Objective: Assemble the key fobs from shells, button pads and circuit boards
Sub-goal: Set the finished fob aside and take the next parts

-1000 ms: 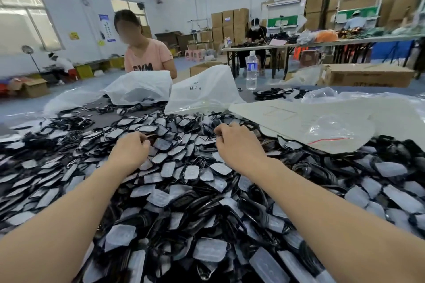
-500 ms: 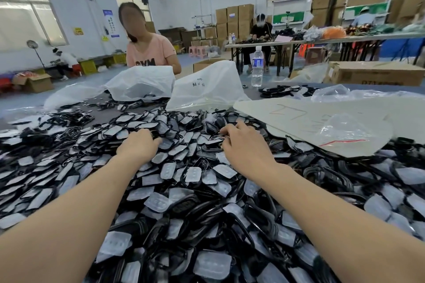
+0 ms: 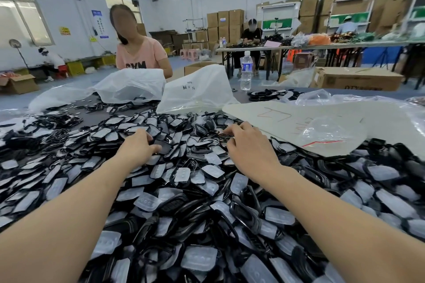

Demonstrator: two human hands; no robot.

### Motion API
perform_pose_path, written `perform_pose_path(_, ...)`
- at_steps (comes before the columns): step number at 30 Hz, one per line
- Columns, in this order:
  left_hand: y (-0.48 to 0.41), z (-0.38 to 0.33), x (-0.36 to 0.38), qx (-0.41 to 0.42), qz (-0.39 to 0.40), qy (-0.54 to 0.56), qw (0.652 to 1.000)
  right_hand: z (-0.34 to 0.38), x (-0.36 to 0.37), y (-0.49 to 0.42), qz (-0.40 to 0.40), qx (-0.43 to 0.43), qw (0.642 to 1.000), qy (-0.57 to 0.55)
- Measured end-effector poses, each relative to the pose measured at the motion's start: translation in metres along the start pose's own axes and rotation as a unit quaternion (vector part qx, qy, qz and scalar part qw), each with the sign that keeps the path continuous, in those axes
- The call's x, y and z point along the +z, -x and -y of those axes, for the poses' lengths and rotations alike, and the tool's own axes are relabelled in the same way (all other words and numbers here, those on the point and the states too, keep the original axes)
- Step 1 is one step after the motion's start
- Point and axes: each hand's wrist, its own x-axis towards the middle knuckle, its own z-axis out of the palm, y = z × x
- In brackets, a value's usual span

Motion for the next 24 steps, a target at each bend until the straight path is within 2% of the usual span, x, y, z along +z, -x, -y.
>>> perform_pose_path(3,0.011,-0.01,-0.009,0.025,-0.026,0.054,0.998,-0.004,-0.012,0.009,-0.008,0.009,1.0,-0.024)
perform_pose_path(6,0.034,-0.039,-0.014,0.052,-0.015,0.21,0.976,-0.007,-0.03,0.022,-0.006,0.063,0.982,-0.179)
perform_pose_path(9,0.077,-0.085,-0.004,0.1,0.071,0.353,0.927,-0.01,-0.052,0.047,0.011,0.134,0.92,-0.368)
perform_pose_path(13,0.146,-0.141,0.029,0.172,0.167,0.383,0.892,-0.031,-0.079,0.104,-0.016,0.173,0.822,-0.542)
perform_pose_path(14,0.165,-0.152,0.038,0.189,0.186,0.382,0.885,-0.038,-0.085,0.121,-0.032,0.173,0.81,-0.559)
perform_pose_path(19,0.249,-0.198,0.079,0.247,0.23,0.389,0.857,-0.081,-0.117,0.207,-0.101,0.212,0.81,-0.538)
perform_pose_path(24,0.314,-0.225,0.103,0.304,0.257,0.364,0.842,-0.113,-0.145,0.279,-0.12,0.249,0.785,-0.555)
